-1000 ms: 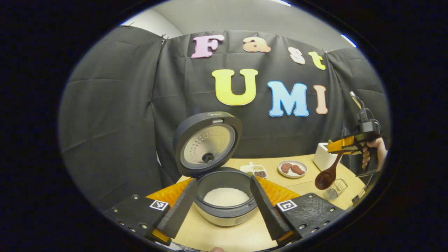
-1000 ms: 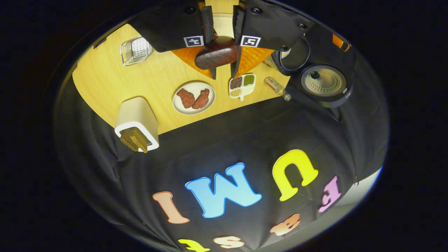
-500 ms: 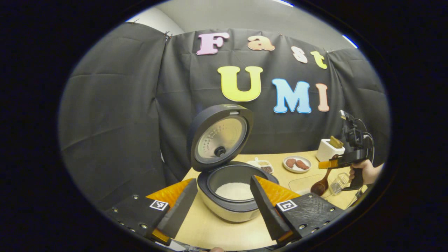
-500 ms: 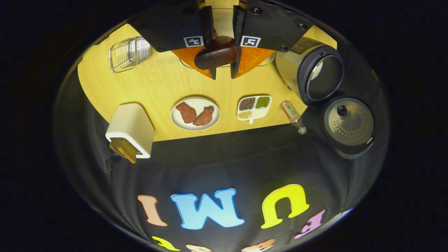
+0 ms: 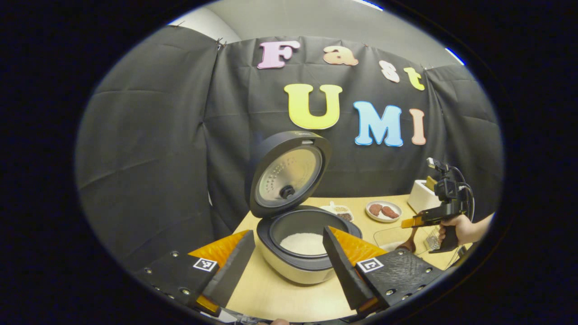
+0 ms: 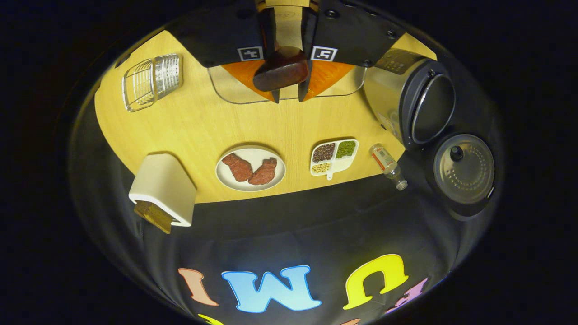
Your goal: Close the left gripper, press the button to open the rice cooker; take a wooden spoon from the chopstick holder with the right hand, scoop a spoonful of rice and pour it into the rice cooker, then put the wooden spoon back into the chopstick holder.
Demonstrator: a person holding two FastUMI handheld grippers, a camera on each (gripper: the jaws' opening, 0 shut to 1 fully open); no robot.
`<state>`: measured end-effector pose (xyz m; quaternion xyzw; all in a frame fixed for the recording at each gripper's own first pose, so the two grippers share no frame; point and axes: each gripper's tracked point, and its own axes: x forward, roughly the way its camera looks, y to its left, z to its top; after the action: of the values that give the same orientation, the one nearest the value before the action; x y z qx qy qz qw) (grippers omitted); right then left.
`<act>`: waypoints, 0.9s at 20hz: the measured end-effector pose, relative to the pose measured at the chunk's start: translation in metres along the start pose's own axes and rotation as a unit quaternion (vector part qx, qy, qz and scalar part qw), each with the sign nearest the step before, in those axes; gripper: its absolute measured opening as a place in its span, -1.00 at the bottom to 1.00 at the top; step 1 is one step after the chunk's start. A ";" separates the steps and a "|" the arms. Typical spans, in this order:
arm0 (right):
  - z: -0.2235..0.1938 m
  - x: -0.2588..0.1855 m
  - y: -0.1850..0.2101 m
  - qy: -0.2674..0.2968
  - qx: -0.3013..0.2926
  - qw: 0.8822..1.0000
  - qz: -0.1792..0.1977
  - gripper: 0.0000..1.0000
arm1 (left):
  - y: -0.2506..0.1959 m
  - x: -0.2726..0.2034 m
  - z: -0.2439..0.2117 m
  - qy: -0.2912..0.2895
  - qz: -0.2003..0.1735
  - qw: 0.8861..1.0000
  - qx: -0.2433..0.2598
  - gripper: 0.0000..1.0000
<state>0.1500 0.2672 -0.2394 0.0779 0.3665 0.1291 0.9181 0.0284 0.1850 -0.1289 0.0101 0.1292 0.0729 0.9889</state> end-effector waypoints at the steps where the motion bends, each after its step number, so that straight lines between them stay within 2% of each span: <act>1: -0.003 0.002 0.008 0.008 0.018 1.000 0.009 -0.52 | 0.004 -0.002 -0.003 0.003 0.002 1.000 -0.004 0.87; 2: -0.006 0.002 0.015 0.016 0.033 0.999 0.017 -0.52 | 0.006 -0.002 -0.008 0.009 0.005 1.000 -0.011 0.92; 4: -0.010 0.003 0.024 0.025 0.055 0.998 0.025 -0.51 | 0.011 -0.004 -0.013 0.017 0.008 1.000 -0.025 0.87; 5: -0.012 0.006 0.027 0.027 0.061 0.997 0.027 -0.57 | 0.014 -0.005 -0.016 0.021 0.011 0.999 -0.029 0.87; 6: -0.013 0.007 0.029 0.029 0.066 0.997 0.027 -0.51 | 0.017 -0.008 -0.020 0.024 0.015 0.999 -0.032 0.92; 7: -0.016 0.009 0.032 0.034 0.075 0.996 0.030 -0.58 | 0.021 -0.010 -0.020 0.025 0.019 0.999 -0.033 0.87; 8: -0.017 0.009 0.037 0.039 0.087 0.995 0.036 -0.51 | 0.023 -0.011 -0.022 0.025 0.023 0.999 -0.033 0.93; 12: -0.019 0.012 0.046 0.061 0.136 0.988 0.041 -0.51 | 0.032 -0.016 -0.019 0.022 0.037 0.999 -0.032 0.93; 16: -0.016 0.004 0.059 0.074 0.165 0.981 0.070 -0.51 | 0.033 -0.019 -0.018 0.020 0.049 0.998 -0.036 0.86; 17: -0.016 0.003 0.059 0.074 0.170 0.980 0.074 -0.58 | 0.032 -0.018 -0.019 0.023 0.050 0.998 -0.039 0.87; 18: -0.015 0.002 0.058 0.073 0.174 0.979 0.078 -0.51 | 0.031 -0.017 -0.020 0.027 0.049 0.998 -0.038 0.87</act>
<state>0.1306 0.3234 -0.2378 0.2550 0.4421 0.1399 0.8485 0.0024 0.2134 -0.1431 -0.0236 0.1521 0.1265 0.9800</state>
